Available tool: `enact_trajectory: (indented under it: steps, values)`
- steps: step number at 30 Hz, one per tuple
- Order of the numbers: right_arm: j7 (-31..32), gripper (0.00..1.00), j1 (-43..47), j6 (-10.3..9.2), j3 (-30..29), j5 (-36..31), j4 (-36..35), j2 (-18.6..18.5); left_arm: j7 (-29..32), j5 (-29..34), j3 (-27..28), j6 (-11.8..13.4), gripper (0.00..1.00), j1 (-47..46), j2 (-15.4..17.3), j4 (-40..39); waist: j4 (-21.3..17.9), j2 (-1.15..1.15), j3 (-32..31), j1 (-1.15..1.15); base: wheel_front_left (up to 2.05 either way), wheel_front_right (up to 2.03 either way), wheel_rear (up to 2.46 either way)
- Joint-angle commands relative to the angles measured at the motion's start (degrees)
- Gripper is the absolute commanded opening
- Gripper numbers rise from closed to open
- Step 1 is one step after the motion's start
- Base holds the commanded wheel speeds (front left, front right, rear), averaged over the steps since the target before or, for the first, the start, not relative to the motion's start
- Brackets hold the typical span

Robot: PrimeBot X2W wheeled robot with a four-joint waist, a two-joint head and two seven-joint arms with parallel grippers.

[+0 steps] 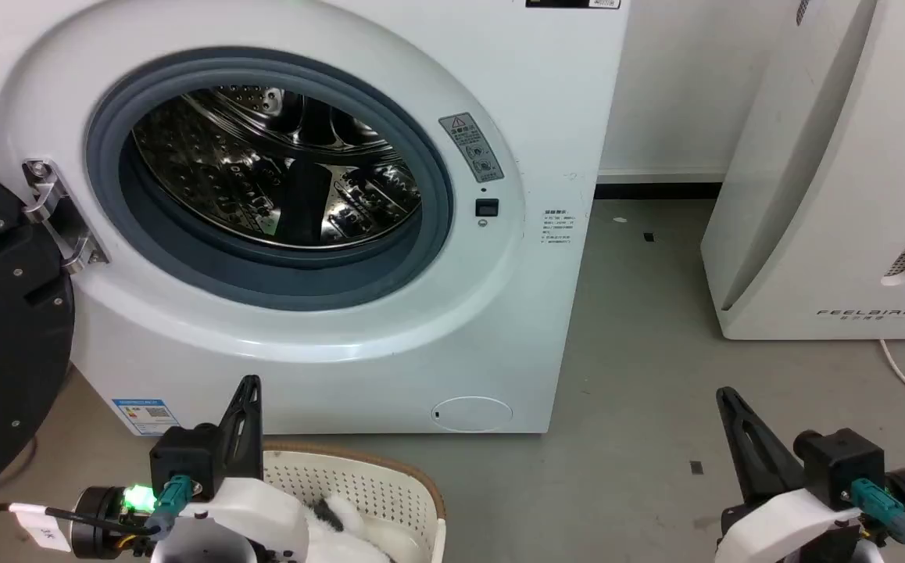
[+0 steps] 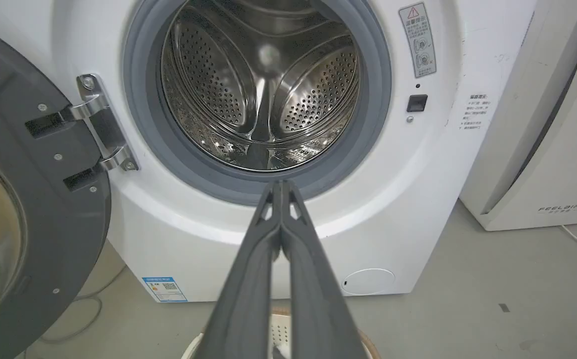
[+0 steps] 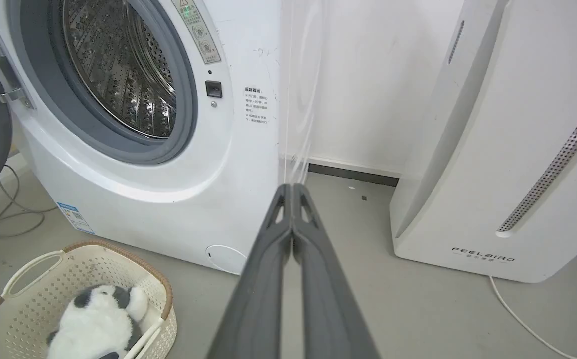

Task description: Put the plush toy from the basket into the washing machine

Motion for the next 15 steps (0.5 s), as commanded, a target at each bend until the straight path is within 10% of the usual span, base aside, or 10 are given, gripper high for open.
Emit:
enact_trajectory:
  steps: [1,15]
  values:
    - [0.1,0.00,-0.8,0.03,0.0,-0.4,0.1,0.0,0.0,0.1,0.0,-0.3,0.00,0.8,0.0,-0.2,0.0,0.00,0.0,0.00,0.00,0.00,0.00]
    - [0.1,0.00,-0.8,0.03,0.0,-0.4,0.1,0.0,0.0,0.1,0.0,-0.3,0.00,0.8,0.0,-0.2,0.0,0.00,0.0,0.00,0.00,0.00,0.00]
